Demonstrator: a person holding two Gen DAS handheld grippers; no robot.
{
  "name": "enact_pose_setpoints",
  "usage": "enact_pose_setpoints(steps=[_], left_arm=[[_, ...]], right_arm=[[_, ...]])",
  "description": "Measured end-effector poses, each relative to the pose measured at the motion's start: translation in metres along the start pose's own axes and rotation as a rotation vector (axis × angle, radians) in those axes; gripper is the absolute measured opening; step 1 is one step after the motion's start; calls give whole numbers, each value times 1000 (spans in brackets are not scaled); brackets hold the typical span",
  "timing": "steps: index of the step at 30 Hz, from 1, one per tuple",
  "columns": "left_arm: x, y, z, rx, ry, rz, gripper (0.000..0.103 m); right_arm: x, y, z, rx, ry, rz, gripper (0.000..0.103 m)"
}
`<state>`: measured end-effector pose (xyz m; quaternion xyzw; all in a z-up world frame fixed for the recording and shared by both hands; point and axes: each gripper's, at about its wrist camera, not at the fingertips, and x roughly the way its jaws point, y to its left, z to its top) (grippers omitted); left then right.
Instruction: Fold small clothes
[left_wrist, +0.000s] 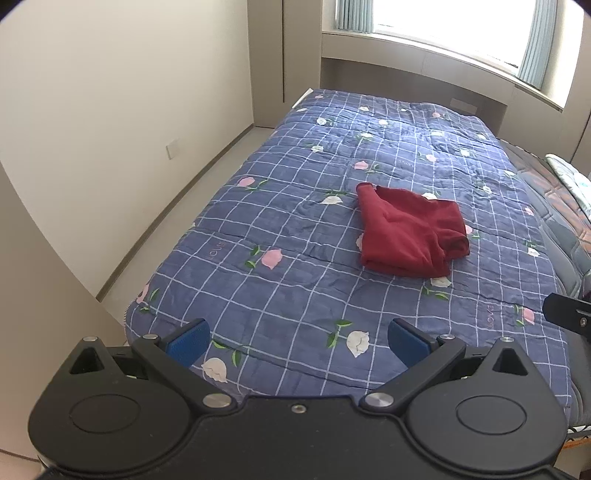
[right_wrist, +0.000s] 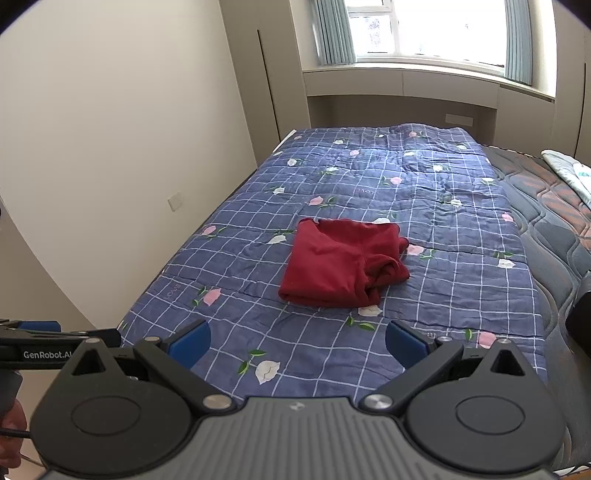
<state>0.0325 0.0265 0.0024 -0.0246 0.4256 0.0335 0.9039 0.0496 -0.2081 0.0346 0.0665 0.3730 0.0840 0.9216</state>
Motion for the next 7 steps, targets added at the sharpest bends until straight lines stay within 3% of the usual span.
enact_pose_setpoints(steps=[7], left_arm=[[-2, -1, 1, 10, -8, -27, 102]], right_arm=[[-2, 1, -1, 6, -1, -6, 103]])
